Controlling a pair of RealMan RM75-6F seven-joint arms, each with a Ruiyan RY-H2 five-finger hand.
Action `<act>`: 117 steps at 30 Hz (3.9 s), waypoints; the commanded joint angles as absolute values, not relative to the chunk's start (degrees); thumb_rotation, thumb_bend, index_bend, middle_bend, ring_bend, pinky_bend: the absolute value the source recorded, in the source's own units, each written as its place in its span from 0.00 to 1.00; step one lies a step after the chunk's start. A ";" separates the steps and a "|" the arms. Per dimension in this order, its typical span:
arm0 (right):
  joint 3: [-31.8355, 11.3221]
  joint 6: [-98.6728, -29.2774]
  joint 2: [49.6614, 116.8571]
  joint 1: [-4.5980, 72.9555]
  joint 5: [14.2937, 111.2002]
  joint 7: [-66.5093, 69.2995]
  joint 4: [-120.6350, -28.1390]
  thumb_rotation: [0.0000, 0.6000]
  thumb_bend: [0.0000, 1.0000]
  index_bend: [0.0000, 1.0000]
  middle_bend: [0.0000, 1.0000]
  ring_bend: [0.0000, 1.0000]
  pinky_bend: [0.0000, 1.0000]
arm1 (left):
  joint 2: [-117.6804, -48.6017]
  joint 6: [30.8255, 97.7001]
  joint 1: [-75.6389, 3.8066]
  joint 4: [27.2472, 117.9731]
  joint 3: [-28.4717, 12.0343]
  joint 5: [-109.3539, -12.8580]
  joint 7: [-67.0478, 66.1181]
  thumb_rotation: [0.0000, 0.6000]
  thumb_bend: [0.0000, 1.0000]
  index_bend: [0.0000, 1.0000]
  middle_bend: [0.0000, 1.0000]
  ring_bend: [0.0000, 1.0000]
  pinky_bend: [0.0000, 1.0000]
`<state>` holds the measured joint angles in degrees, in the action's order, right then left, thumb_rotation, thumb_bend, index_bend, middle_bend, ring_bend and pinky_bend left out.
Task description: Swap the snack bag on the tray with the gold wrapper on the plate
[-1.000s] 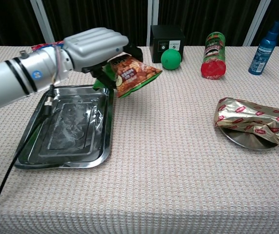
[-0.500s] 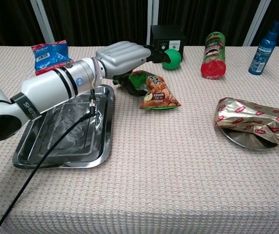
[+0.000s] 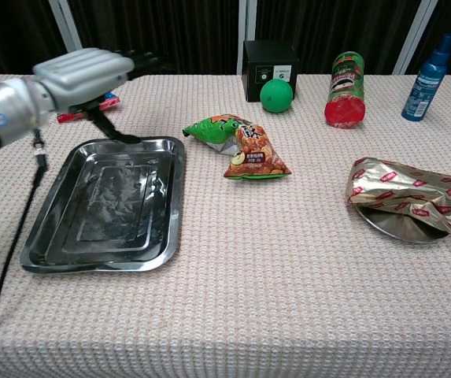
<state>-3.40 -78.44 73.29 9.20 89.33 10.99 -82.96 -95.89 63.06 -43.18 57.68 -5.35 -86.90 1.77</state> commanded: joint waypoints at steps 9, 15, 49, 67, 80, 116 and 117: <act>-8.25 -62.06 79.26 19.09 73.88 -5.84 -92.59 1.00 0.00 0.00 0.00 0.00 0.00 | -80.14 79.36 -19.56 74.85 3.21 -80.59 -3.53 1.00 0.15 0.03 0.03 0.00 0.09; -8.93 -60.58 83.15 21.27 68.30 -12.15 -91.93 1.00 0.00 0.00 0.04 0.00 0.00 | -78.99 82.74 -14.83 74.84 3.91 -80.83 0.44 1.00 0.15 0.04 0.04 0.00 0.09; -10.30 -62.97 90.27 29.78 70.41 -24.69 -103.25 1.00 0.26 0.59 0.56 0.44 0.03 | -79.01 85.01 -5.62 69.40 1.49 -81.80 9.39 1.00 0.15 0.04 0.05 0.00 0.08; -12.01 -61.33 90.30 33.42 69.93 -20.95 -105.79 1.00 0.00 0.00 0.03 0.00 0.00 | -79.44 84.40 -4.18 66.82 0.32 -82.76 12.39 1.00 0.15 0.04 0.05 0.00 0.08; -24.37 -61.28 102.03 45.07 49.77 -28.70 -88.89 1.00 0.00 0.00 0.03 0.00 0.00 | -79.78 83.28 -3.85 65.93 -0.20 -82.94 13.54 1.00 0.15 0.04 0.05 0.00 0.08; -26.36 -57.57 115.61 54.68 34.38 -29.01 -69.35 1.00 0.37 0.55 0.45 0.45 0.67 | -81.17 80.74 -2.54 60.33 -0.20 -83.40 19.17 1.00 0.15 0.04 0.05 0.00 0.08; -26.38 -58.34 115.24 54.38 35.67 -28.22 -69.97 1.00 0.37 0.56 0.46 0.46 0.68 | -81.09 80.76 -2.55 60.39 -0.25 -83.43 19.23 1.00 0.15 0.04 0.05 0.00 0.08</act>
